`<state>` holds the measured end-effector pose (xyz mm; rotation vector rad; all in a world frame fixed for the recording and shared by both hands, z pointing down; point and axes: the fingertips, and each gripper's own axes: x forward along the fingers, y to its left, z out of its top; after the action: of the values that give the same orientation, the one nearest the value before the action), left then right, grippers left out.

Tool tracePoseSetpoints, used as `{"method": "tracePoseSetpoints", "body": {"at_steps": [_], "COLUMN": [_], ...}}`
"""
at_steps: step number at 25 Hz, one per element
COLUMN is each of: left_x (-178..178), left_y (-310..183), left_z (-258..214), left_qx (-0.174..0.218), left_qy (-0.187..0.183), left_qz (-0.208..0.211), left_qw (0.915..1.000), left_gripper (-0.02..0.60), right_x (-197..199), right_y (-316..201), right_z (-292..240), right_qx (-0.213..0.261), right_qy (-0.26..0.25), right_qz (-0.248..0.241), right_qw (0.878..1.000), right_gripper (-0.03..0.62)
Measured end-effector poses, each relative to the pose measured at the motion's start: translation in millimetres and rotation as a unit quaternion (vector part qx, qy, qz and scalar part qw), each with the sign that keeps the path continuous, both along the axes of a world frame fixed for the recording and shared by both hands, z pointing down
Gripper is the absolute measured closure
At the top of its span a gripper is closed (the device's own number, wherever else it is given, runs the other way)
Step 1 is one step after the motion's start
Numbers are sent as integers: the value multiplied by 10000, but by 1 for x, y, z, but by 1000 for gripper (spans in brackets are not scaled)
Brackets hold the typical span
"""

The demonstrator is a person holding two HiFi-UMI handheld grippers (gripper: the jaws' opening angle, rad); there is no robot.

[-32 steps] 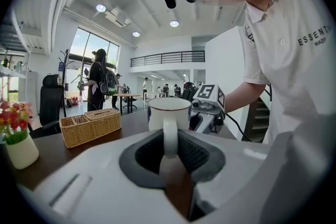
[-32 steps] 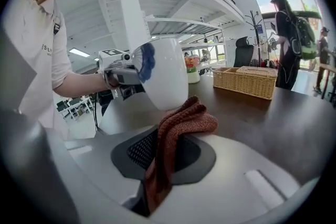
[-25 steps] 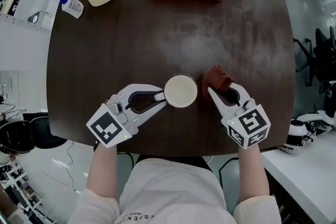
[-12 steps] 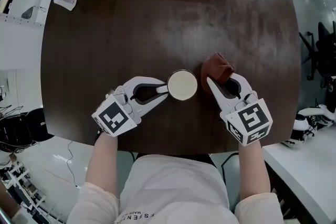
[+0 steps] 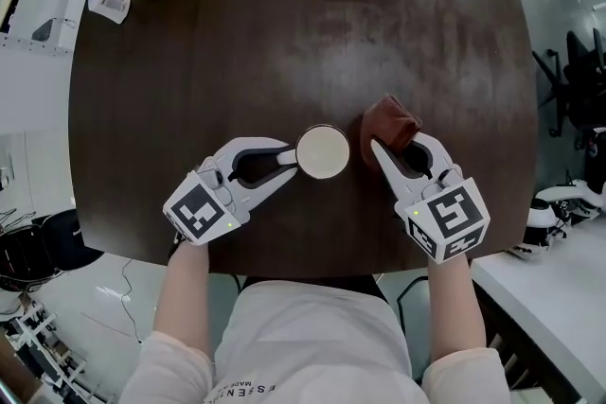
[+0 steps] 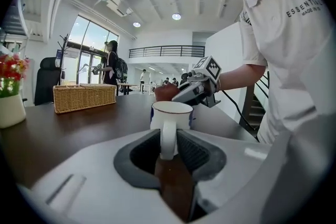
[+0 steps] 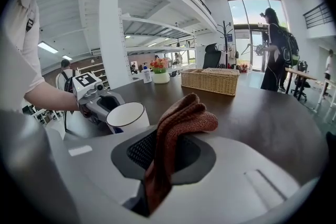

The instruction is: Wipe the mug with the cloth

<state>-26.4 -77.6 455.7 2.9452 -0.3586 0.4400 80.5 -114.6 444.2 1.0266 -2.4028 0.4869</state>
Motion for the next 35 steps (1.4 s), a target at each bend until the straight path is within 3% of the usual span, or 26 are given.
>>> {"method": "tracePoseSetpoints", "body": {"at_steps": [4,7,10,12,20,23,27,35], "left_x": [-8,-17,-26,-28,1,5,4,-1], "left_y": [4,5,-1,-1,72,100,125,209], "left_z": [-15,-40,-78,-106,-190,-213,-229,-236], "left_qx": [-41,-190,57,257,806,1007,1104,994], "left_qy": [129,506,833,984,810,776,864,910], "left_qz": [-254,-734,-1407,-1695,-1649,-1847,-2126,-2036], "left_qw": [9996,9958,9865,9803,9797,9745,9670,9697], "left_gripper": [489,489,495,580,580,580,580,580], "right_x": [-1,0,-2,-3,0,0,2,1], "right_y": [7,16,29,36,107,140,172,248], "right_z": [-8,-20,-39,-56,-134,-157,-164,-167], "right_qx": [37,137,311,547,1556,1805,1885,1784], "right_qy": [5,10,-25,-58,-400,-594,-676,-708], "right_qz": [42,106,205,263,492,397,325,366], "right_qw": [10000,9998,9993,9981,9858,9810,9792,9807], "right_gripper": [510,510,510,511,511,513,513,513]}}
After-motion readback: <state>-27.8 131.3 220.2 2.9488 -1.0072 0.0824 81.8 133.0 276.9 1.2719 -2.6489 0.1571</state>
